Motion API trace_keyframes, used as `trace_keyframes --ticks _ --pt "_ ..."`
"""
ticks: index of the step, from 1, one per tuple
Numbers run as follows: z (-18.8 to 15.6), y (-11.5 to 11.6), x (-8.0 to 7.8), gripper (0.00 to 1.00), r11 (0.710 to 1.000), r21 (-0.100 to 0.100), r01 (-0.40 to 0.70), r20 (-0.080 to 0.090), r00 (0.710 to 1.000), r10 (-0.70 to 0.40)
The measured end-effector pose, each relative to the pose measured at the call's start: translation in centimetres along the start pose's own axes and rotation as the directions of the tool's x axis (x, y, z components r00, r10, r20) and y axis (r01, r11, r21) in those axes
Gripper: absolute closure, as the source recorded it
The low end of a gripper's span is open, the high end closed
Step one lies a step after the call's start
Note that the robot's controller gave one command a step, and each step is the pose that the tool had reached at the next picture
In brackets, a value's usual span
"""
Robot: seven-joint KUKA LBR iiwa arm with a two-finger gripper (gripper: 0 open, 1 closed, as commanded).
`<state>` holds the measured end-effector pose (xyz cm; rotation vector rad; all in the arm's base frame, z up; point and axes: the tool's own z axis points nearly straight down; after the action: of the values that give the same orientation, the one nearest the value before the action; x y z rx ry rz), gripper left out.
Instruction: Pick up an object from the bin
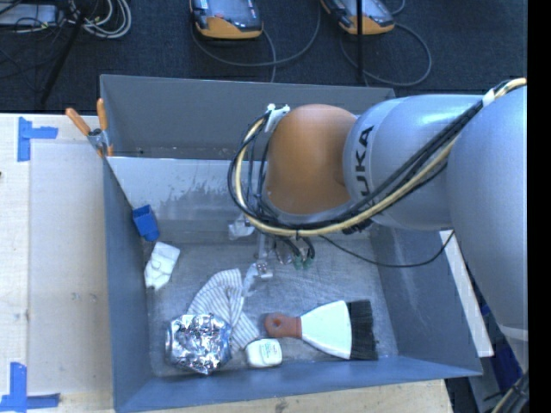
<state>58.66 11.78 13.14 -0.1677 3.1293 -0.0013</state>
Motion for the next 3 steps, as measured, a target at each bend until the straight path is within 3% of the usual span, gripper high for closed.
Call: trace_keyframes --ticks 1,2,3 --pt "0.9 3.3 3.7 0.0 0.993 -0.003 0.12 -0.012 0.993 -0.12" --pt "0.8 2.6 2.8 0.0 0.997 -0.003 0.074 -0.007 0.997 -0.074" --pt "4.7 6.2 6.4 0.0 0.987 -0.002 0.161 -0.006 0.987 -0.161"
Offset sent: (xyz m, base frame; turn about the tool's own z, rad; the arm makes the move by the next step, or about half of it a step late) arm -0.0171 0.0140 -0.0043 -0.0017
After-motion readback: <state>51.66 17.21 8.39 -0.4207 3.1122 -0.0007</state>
